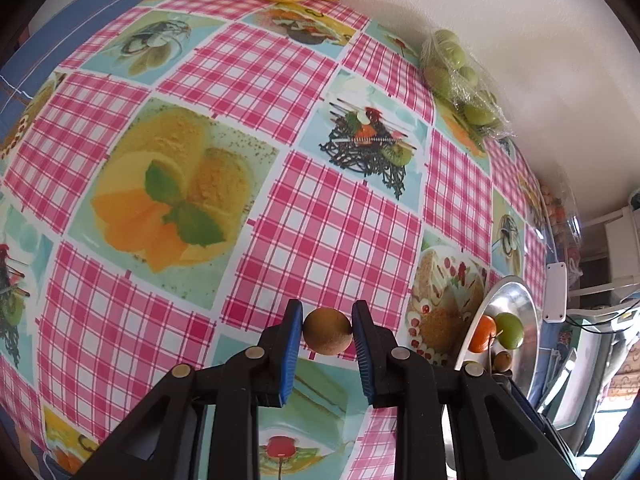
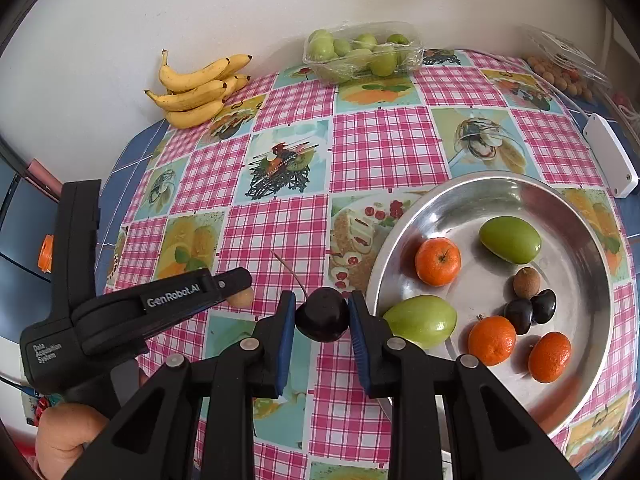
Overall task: Organize fruits
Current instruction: 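Grasp the small brown kiwi with the left tool while the right tool holds the cherry, then carry the kiwi with the left tool while the right tool carries the cherry over the bowl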
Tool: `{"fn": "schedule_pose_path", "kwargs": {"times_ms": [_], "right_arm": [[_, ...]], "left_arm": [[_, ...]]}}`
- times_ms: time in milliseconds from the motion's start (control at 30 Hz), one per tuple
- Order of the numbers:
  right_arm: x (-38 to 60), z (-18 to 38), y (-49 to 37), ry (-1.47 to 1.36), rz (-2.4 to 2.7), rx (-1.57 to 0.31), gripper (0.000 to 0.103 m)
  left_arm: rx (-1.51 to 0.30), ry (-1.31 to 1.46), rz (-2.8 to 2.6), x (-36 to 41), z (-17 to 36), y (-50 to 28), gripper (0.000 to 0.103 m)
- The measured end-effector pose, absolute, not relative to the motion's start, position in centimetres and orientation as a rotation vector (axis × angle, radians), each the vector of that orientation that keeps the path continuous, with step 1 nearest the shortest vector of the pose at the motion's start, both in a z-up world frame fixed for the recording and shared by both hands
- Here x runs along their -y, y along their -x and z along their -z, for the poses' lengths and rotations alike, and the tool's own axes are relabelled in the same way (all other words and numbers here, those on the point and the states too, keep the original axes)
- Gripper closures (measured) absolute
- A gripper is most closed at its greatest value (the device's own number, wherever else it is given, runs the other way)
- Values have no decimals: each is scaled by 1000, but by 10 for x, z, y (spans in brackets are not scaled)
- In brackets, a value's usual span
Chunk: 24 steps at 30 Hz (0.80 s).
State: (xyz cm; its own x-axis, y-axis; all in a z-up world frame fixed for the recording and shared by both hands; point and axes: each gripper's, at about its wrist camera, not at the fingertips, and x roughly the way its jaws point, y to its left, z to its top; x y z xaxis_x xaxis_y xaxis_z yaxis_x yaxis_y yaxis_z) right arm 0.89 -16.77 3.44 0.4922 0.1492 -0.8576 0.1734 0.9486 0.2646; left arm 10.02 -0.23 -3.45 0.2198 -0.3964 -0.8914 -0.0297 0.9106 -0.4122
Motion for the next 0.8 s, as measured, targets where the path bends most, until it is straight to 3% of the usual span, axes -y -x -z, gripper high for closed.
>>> {"fn": "schedule_pose_path", "kwargs": {"times_ms": [800], "right_arm": [[232,-30,10,-483,99,-1051,75]], "left_arm": [[-1218,348,337,33,-12,-78,76]]}}
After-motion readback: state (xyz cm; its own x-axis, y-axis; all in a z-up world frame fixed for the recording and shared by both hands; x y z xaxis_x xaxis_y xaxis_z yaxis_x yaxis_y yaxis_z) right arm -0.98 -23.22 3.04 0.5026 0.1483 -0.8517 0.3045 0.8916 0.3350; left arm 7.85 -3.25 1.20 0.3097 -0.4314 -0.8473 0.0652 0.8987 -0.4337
